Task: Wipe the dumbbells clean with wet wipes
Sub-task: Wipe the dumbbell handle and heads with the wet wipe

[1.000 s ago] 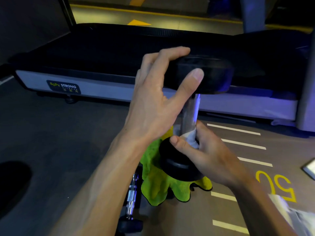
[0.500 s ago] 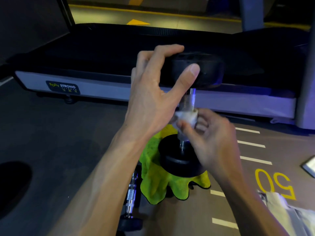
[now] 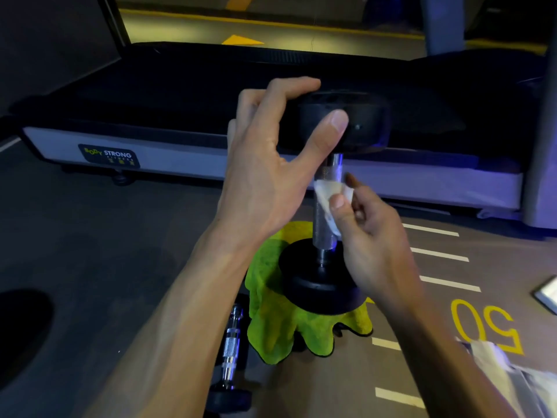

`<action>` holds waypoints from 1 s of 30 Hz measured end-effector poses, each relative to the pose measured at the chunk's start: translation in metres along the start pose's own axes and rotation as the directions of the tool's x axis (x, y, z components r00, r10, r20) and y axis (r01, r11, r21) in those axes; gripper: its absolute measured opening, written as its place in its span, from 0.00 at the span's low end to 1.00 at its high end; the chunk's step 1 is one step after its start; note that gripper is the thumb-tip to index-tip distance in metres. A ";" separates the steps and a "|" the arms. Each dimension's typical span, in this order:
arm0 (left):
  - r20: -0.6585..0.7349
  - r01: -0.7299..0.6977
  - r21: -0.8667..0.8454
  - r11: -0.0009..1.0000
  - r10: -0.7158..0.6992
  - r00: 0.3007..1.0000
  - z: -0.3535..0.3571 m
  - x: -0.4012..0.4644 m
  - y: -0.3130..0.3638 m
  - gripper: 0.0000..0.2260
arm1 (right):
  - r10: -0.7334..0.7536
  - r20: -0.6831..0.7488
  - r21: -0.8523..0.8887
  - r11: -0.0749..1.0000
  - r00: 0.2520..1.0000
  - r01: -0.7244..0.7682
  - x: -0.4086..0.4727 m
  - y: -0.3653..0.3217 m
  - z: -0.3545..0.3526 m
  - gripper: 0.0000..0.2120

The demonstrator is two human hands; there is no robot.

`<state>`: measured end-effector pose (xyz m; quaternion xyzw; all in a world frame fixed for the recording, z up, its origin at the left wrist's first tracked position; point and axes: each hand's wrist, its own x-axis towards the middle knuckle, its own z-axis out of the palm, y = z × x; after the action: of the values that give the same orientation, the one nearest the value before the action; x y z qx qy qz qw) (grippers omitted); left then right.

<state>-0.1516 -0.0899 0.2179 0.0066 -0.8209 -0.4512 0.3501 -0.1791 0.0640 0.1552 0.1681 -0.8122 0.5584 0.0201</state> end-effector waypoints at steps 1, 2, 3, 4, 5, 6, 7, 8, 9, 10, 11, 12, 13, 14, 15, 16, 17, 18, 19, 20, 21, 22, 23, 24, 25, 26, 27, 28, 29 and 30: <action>-0.003 0.000 -0.005 1.000 0.000 1.000 0.000 0.000 0.000 0.18 | 0.056 -0.058 0.137 0.989 0.997 -0.048 -0.002 0.002 0.002 0.20; -0.006 0.000 -0.008 1.000 0.000 1.000 0.000 -0.001 0.000 0.18 | 0.108 -0.088 0.242 0.967 0.990 -0.084 -0.006 0.006 0.003 0.21; -0.006 -0.002 -0.011 1.000 0.002 1.000 0.000 -0.001 0.000 0.18 | 0.135 -0.101 0.298 0.949 0.986 -0.099 -0.009 0.008 0.004 0.17; -0.003 -0.003 -0.017 1.000 0.003 1.000 0.000 -0.001 0.000 0.18 | 0.131 -0.106 0.313 0.945 0.986 -0.092 -0.011 0.010 0.005 0.11; 0.003 -0.003 -0.025 1.000 0.003 1.000 0.001 -0.002 0.000 0.17 | 0.115 -0.097 0.308 0.948 0.989 -0.080 -0.013 0.009 0.005 0.08; 0.008 -0.004 -0.030 1.000 0.005 1.000 0.001 -0.002 0.001 0.17 | 0.083 -0.085 0.290 0.956 0.993 -0.055 -0.011 0.009 0.005 0.09; 0.012 -0.008 -0.032 0.999 0.008 1.000 0.001 -0.002 0.001 0.17 | 0.047 -0.058 0.278 0.960 0.997 -0.029 -0.007 0.005 0.005 0.11; 0.014 -0.013 -0.031 0.999 0.013 1.000 0.002 -0.002 0.002 0.17 | 0.009 -0.021 0.265 0.964 1.000 -0.003 -0.001 0.002 0.004 0.14; 0.015 -0.016 -0.029 0.999 0.016 1.000 0.003 -0.001 0.002 0.17 | -0.001 0.036 0.277 0.961 0.999 -0.009 0.006 -0.002 0.003 0.16; 0.012 -0.015 -0.030 0.999 0.016 1.000 0.003 -0.001 0.002 0.17 | 0.007 0.108 0.314 0.949 0.994 -0.040 0.012 -0.006 0.001 0.19; 0.008 -0.011 -0.034 0.999 0.011 1.000 0.004 -0.001 0.002 0.17 | 0.022 0.184 0.384 0.919 0.983 -0.093 0.017 -0.010 0.000 0.23; 0.003 -0.007 -0.038 0.999 0.007 1.000 0.004 0.000 0.001 0.16 | 0.044 0.242 0.442 0.884 0.969 -0.150 0.021 -0.011 -0.001 0.26; -0.001 -0.003 -0.039 0.999 0.003 1.000 0.004 0.000 0.000 0.16 | 0.059 0.291 0.475 0.857 0.955 -0.197 0.022 -0.011 -0.001 0.28; -0.001 0.000 -0.040 0.999 0.000 1.000 0.003 0.001 -0.002 0.16 | 0.065 0.323 0.466 0.857 0.944 -0.219 0.021 -0.008 -0.002 0.28; 0.003 0.004 -0.041 0.999 -0.004 1.000 0.001 0.001 -0.003 0.16 | 0.056 0.340 0.423 0.883 0.939 -0.206 0.017 -0.004 -0.004 0.27; 0.007 0.009 -0.043 0.999 -0.008 1.000 0.000 0.001 -0.004 0.16 | 0.035 0.331 0.329 0.932 0.943 -0.150 0.012 0.001 -0.005 0.25; 0.008 0.011 -0.042 0.999 -0.011 1.000 0.000 0.002 -0.005 0.16 | 0.014 0.305 0.180 0.981 0.952 -0.073 0.006 0.002 -0.005 0.24; 0.002 0.012 -0.038 0.999 -0.012 1.000 -0.001 0.002 -0.005 0.17 | 0.000 0.270 0.007 1.000 0.963 -0.002 -0.001 0.002 -0.005 0.21; -0.007 0.011 -0.034 0.999 -0.011 1.000 0.000 0.003 -0.005 0.16 | -0.002 0.233 -0.154 0.987 0.972 0.039 -0.007 -0.001 -0.004 0.18; -0.015 0.010 -0.032 0.999 -0.010 1.000 0.001 0.003 -0.004 0.16 | 0.010 0.206 -0.274 0.961 0.979 0.048 -0.013 -0.007 -0.002 0.14; -0.020 0.008 -0.032 0.999 -0.009 1.000 0.002 0.004 -0.003 0.16 | 0.045 0.185 -0.365 0.931 0.982 0.026 -0.017 -0.014 0.001 0.11; -0.023 0.007 -0.032 0.999 -0.007 1.000 0.003 0.005 -0.002 0.16 | 0.082 0.165 -0.441 0.898 0.983 0.000 -0.020 -0.021 0.003 0.09; -0.026 0.003 -0.029 1.000 -0.004 1.000 0.004 0.005 -0.001 0.17 | 0.099 0.151 -0.501 0.865 0.984 -0.011 -0.020 -0.027 0.004 0.09; -0.025 0.000 -0.025 1.000 -0.001 1.000 0.005 0.005 0.000 0.17 | 0.094 0.135 -0.537 0.844 0.986 -0.007 -0.018 -0.032 0.004 0.09; -0.023 -0.002 -0.022 1.000 0.001 1.000 0.006 0.005 0.001 0.17 | 0.079 0.108 -0.548 0.836 0.991 -0.007 -0.016 -0.035 0.002 0.10; -0.022 -0.003 -0.018 1.000 0.003 1.000 0.007 0.005 0.003 0.18 | 0.069 0.072 -0.535 0.845 0.995 -0.020 -0.012 -0.035 0.000 0.11; -0.025 -0.005 -0.012 1.000 0.005 1.000 0.009 0.005 0.004 0.18 | 0.053 0.038 -0.501 0.865 0.998 -0.027 -0.007 -0.036 -0.002 0.12; -0.032 -0.006 -0.003 1.000 0.006 0.999 0.010 0.004 0.006 0.19 | 0.027 0.007 -0.456 0.890 1.000 -0.021 -0.003 -0.036 -0.003 0.13; -0.040 -0.004 0.008 1.000 0.004 0.999 0.011 0.004 0.007 0.20 | -0.012 -0.029 -0.394 0.919 1.000 -0.001 0.001 -0.035 -0.002 0.12; -0.050 -0.003 0.019 1.000 0.004 0.999 0.012 0.003 0.008 0.20 | -0.051 -0.075 -0.323 0.946 0.996 0.024 0.003 -0.032 0.000 0.12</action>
<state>-0.1589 -0.0774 0.2213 0.0196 -0.8161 -0.4424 0.3713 -0.1725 0.0530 0.1851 0.1547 -0.8874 0.4245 0.0913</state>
